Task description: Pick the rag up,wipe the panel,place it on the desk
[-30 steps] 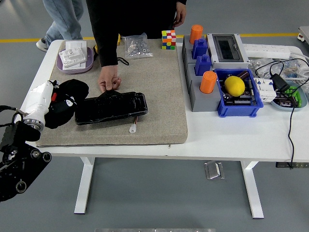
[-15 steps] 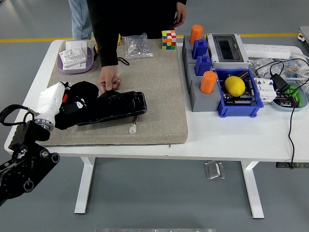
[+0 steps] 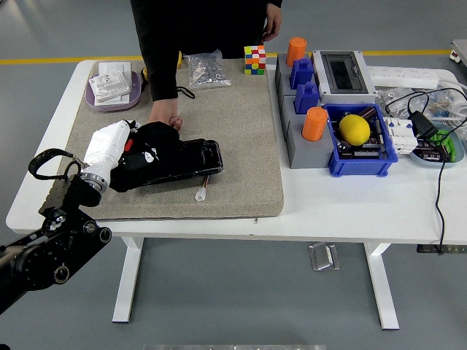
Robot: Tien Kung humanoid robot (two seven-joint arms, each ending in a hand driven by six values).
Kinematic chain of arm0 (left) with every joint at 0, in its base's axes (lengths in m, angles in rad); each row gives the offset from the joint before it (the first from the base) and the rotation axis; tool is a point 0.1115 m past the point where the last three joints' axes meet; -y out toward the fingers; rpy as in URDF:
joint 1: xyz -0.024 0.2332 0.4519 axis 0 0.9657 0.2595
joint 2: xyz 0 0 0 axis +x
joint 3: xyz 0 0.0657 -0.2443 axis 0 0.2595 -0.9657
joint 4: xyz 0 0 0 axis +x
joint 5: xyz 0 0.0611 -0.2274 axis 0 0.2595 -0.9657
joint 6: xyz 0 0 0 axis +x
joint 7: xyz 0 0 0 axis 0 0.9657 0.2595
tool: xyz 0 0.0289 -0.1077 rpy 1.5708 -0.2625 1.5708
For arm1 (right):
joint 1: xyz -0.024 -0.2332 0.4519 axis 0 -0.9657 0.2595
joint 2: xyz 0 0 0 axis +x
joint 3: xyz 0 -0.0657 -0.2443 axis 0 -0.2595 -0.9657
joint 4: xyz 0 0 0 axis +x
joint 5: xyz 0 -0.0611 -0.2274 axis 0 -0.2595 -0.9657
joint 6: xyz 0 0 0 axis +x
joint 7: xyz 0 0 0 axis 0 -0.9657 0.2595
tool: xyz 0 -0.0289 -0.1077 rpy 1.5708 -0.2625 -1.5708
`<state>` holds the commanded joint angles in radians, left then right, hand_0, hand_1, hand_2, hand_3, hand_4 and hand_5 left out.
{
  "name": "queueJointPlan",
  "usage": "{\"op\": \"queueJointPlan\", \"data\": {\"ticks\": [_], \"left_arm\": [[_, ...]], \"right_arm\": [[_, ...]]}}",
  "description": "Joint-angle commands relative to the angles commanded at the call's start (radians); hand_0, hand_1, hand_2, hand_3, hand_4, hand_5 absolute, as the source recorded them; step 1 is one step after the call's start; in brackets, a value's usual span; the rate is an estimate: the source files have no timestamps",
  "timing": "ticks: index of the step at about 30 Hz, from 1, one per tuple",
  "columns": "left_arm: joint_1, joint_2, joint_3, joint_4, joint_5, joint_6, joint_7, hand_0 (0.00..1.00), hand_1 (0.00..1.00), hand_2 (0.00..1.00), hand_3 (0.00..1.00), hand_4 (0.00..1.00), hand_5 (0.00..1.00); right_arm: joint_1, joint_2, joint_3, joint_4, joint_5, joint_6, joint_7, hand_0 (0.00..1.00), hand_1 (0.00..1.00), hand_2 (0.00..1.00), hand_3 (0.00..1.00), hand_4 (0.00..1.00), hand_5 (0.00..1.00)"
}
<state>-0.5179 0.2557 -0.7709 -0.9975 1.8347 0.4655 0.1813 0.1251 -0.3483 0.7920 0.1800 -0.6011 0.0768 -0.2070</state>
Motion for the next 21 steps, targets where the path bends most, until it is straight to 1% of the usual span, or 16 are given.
{"op": "queueJointPlan", "data": {"ticks": [2,7,11,16,21], "left_arm": [[-0.006,-0.006,0.012,0.001,-0.002,-0.004,0.002,0.211,0.114,0.454,0.367,0.258,0.002],[-0.028,-0.031,0.036,0.014,-0.003,-0.014,0.007,0.212,0.115,0.455,0.369,0.256,0.002],[-0.043,-0.036,0.067,0.015,-0.008,-0.021,0.011,0.211,0.115,0.457,0.37,0.257,0.002],[-0.064,-0.031,0.121,0.012,-0.023,-0.026,0.012,0.211,0.115,0.457,0.37,0.257,0.002],[-0.081,-0.034,0.153,0.002,-0.033,-0.031,0.012,0.212,0.116,0.458,0.372,0.257,0.002]], "right_arm": [[0.001,-0.001,0.0,0.0,-0.001,0.0,0.0,0.719,0.648,0.681,0.585,0.968,0.561],[0.001,-0.004,-0.008,0.0,0.003,0.003,0.0,0.719,0.647,0.681,0.585,0.968,0.561],[0.004,-0.006,-0.014,0.0,0.006,0.002,0.0,0.719,0.648,0.681,0.585,0.968,0.561],[0.006,-0.009,-0.001,0.0,-0.005,0.003,-0.006,0.719,0.648,0.681,0.585,0.968,0.561],[0.009,-0.011,0.0,0.0,-0.01,0.003,-0.008,0.72,0.647,0.681,0.585,0.968,0.561]]}}
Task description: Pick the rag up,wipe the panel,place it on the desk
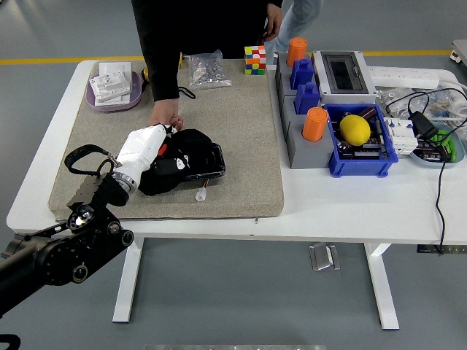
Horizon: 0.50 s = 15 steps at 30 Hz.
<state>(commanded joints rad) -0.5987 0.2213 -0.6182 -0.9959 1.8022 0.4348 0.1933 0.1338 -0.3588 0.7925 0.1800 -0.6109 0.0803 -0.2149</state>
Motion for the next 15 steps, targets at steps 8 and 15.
{"op": "queueJointPlan", "data": {"ticks": [8,15], "left_arm": [[-0.029,-0.004,0.057,-0.013,-0.008,-0.004,0.0,0.213,0.116,0.458,0.373,0.257,0.002],[-0.049,-0.009,0.086,-0.03,-0.004,-0.006,0.0,0.213,0.118,0.46,0.374,0.256,0.002]], "right_arm": [[0.006,-0.004,-0.022,0.0,0.008,0.003,-0.002,0.719,0.647,0.681,0.585,0.968,0.561],[0.009,-0.006,-0.021,0.0,0.004,0.005,-0.008,0.72,0.647,0.681,0.584,0.969,0.561]]}}
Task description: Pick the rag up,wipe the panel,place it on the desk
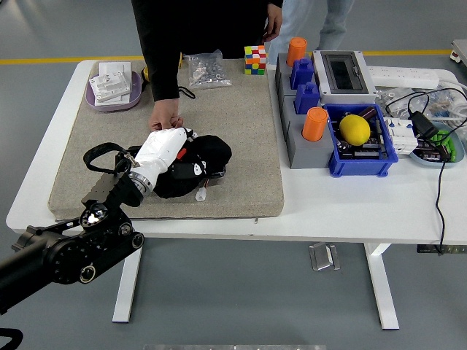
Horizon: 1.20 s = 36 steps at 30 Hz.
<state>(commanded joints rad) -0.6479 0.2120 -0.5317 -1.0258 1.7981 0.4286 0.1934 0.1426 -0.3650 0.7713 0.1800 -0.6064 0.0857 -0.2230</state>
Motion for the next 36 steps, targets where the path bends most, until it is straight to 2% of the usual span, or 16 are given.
{"op": "queueJointPlan", "data": {"ticks": [9,21,28,36], "left_arm": [[-0.018,-0.004,0.032,-0.011,0.002,-0.006,0.001,0.213,0.119,0.461,0.376,0.255,0.002],[0.016,-0.005,-0.031,0.031,0.023,0.009,0.015,0.213,0.119,0.46,0.377,0.259,0.002],[0.055,0.021,-0.071,0.032,0.035,0.02,0.02,0.213,0.119,0.46,0.377,0.259,0.002],[0.057,0.035,-0.079,0.03,0.046,0.034,0.029,0.213,0.117,0.458,0.377,0.264,0.002]], "right_arm": [[0.002,0.001,-0.007,0.0,0.006,0.0,0.002,0.719,0.647,0.681,0.584,0.968,0.56],[-0.004,0.006,0.007,0.0,-0.003,-0.003,0.002,0.719,0.648,0.681,0.585,0.969,0.561],[-0.016,0.011,0.028,0.0,-0.016,-0.004,0.002,0.72,0.648,0.681,0.585,0.969,0.56],[-0.023,0.014,0.046,0.0,-0.03,-0.004,-0.002,0.721,0.647,0.681,0.584,0.969,0.56]]}}
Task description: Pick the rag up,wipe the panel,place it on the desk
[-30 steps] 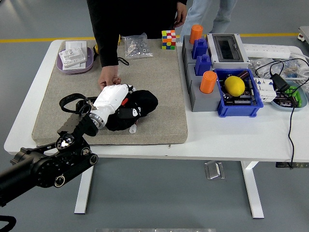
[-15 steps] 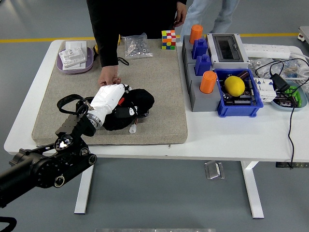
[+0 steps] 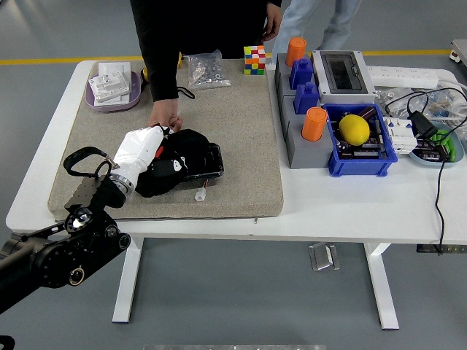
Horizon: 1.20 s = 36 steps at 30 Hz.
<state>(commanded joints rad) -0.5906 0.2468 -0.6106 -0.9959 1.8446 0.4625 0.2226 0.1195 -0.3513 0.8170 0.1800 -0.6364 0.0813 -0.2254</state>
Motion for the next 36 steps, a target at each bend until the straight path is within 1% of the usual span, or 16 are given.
{"op": "queueJointPlan", "data": {"ticks": [7,16,20,25,29,32,36], "left_arm": [[0.005,0.013,0.003,0.013,-0.003,0.004,0.004,0.211,0.116,0.458,0.377,0.265,0.002],[0.024,0.035,-0.027,0.038,0.01,0.008,0.008,0.209,0.115,0.458,0.378,0.265,0.002],[0.018,0.048,-0.028,0.039,0.007,0.01,0.012,0.21,0.115,0.459,0.379,0.265,0.002],[0.016,0.055,-0.043,0.039,0.014,0.018,0.012,0.21,0.115,0.46,0.38,0.262,0.002],[0.018,0.061,-0.057,0.044,0.021,0.021,0.013,0.21,0.115,0.46,0.38,0.262,0.002],[0.02,0.074,-0.062,0.051,0.022,0.022,0.013,0.209,0.113,0.457,0.381,0.263,0.002],[0.025,0.081,-0.076,0.062,0.022,0.024,0.011,0.208,0.114,0.457,0.38,0.262,0.002]], "right_arm": [[-0.003,0.003,0.008,0.0,-0.004,-0.001,0.001,0.72,0.647,0.681,0.585,0.969,0.56],[-0.008,0.006,0.022,0.0,-0.015,-0.001,0.0,0.718,0.647,0.681,0.585,0.97,0.561],[-0.01,0.008,0.036,0.0,-0.027,0.0,-0.006,0.719,0.648,0.681,0.585,0.97,0.56],[-0.011,0.011,0.049,0.0,-0.037,-0.001,-0.01,0.72,0.647,0.681,0.584,0.971,0.56],[-0.011,0.013,0.051,0.0,-0.036,-0.002,-0.009,0.72,0.647,0.681,0.584,0.971,0.56],[-0.014,0.015,0.057,0.0,-0.038,-0.002,-0.009,0.721,0.647,0.682,0.586,0.971,0.56],[-0.014,0.016,0.061,0.0,-0.039,-0.003,-0.009,0.721,0.647,0.682,0.585,0.972,0.56]]}}
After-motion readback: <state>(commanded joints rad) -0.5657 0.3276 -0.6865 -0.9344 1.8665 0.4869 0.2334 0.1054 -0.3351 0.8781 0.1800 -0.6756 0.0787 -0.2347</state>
